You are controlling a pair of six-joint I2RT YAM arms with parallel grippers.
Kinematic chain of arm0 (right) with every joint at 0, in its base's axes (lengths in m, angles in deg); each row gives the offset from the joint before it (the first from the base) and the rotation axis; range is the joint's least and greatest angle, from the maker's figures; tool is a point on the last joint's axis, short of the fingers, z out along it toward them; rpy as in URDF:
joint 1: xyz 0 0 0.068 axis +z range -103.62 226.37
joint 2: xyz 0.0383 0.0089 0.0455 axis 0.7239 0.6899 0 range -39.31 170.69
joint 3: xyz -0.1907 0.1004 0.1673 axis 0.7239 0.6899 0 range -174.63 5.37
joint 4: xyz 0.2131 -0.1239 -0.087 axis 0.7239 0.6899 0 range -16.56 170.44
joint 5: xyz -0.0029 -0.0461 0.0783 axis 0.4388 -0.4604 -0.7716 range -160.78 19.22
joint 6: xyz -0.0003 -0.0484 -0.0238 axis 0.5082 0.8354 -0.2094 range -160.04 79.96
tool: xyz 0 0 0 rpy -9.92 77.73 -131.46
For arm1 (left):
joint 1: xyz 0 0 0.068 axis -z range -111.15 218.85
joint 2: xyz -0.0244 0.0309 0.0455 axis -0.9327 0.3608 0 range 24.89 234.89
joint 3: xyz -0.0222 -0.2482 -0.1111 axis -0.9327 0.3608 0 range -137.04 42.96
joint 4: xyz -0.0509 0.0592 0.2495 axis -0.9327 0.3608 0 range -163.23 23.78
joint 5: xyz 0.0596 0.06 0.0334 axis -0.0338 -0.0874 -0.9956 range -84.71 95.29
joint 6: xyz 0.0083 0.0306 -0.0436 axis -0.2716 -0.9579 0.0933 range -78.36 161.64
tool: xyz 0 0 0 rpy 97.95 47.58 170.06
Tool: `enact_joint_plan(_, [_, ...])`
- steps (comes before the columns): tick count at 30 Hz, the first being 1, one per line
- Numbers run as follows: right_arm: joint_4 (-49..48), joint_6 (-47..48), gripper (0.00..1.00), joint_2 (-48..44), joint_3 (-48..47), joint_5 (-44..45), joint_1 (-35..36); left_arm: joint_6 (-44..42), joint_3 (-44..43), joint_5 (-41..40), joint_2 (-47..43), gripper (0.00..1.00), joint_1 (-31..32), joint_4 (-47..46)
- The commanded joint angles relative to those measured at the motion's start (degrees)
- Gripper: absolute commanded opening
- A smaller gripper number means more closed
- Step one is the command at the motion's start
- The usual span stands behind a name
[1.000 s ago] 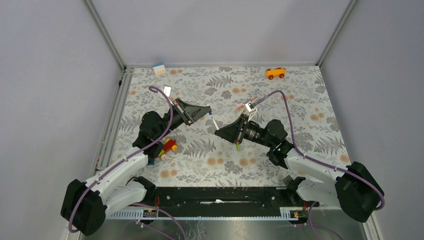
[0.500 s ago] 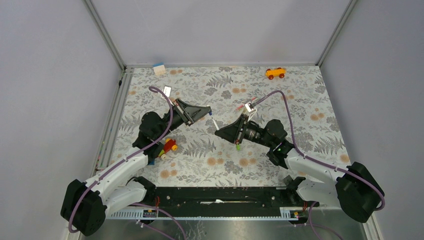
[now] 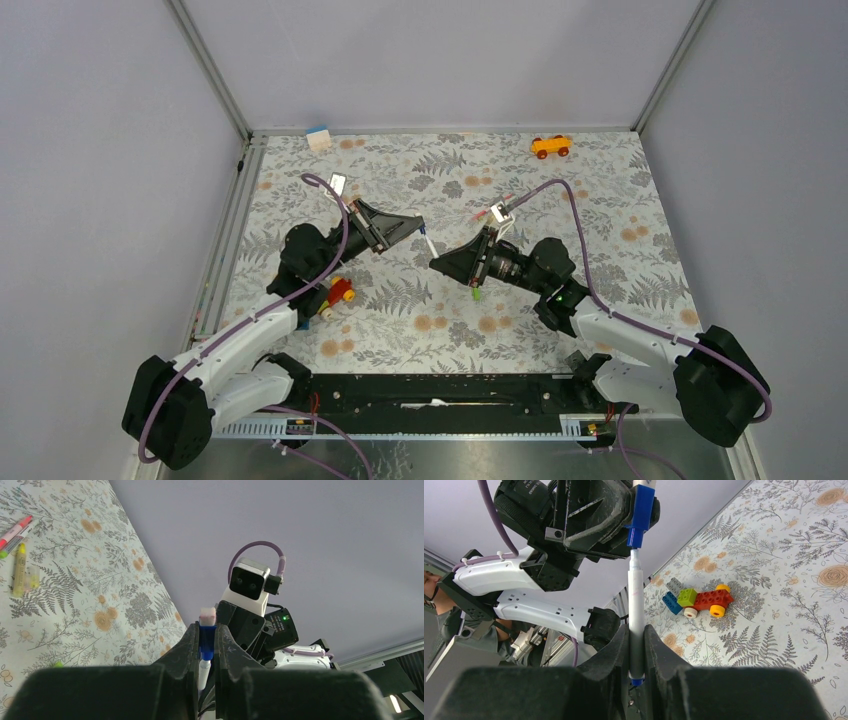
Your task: Insert the pens into the pen caps
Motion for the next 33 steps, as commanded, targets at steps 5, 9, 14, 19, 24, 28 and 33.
enact_joint_plan(5, [-1.98, 0.87, 0.00, -1.06, -2.57, 1.26, 0.47, 0.87, 0.29, 1.92, -0.04, 0.00, -0.11, -5.09])
enact_joint_plan(9, [-1.98, 0.71, 0.00, -0.98, -2.76, 1.34, 0.40, 0.87, 0.34, 1.77, -0.04, 0.00, 0.16, -5.12])
enact_joint_plan(14, [-1.28, 1.00, 0.00, -1.09, -3.49, 1.54, 0.43, 0.65, 0.33, 1.45, 0.18, 0.00, 0.67, -5.14])
enact_joint_plan(19, [-0.58, 1.08, 0.00, -0.79, -4.31, 1.85, 0.46, 0.19, 0.23, 0.84, 0.72, 0.00, 1.52, -5.20])
enact_joint_plan(24, [0.14, 0.72, 0.00, -1.07, -4.93, 2.36, 0.48, -0.22, 0.08, -0.12, 1.48, 0.00, 2.74, -5.55])
enact_joint_plan(28, [1.45, 0.73, 0.00, -1.97, -5.55, 2.82, 0.41, -0.58, 0.06, -0.47, 1.74, 0.00, 3.14, -5.48])
enact_joint_plan(33, [3.42, 1.07, 0.00, -3.45, -5.86, 4.14, 0.45, -1.01, 0.00, -0.73, 1.54, 0.00, 3.33, -5.21])
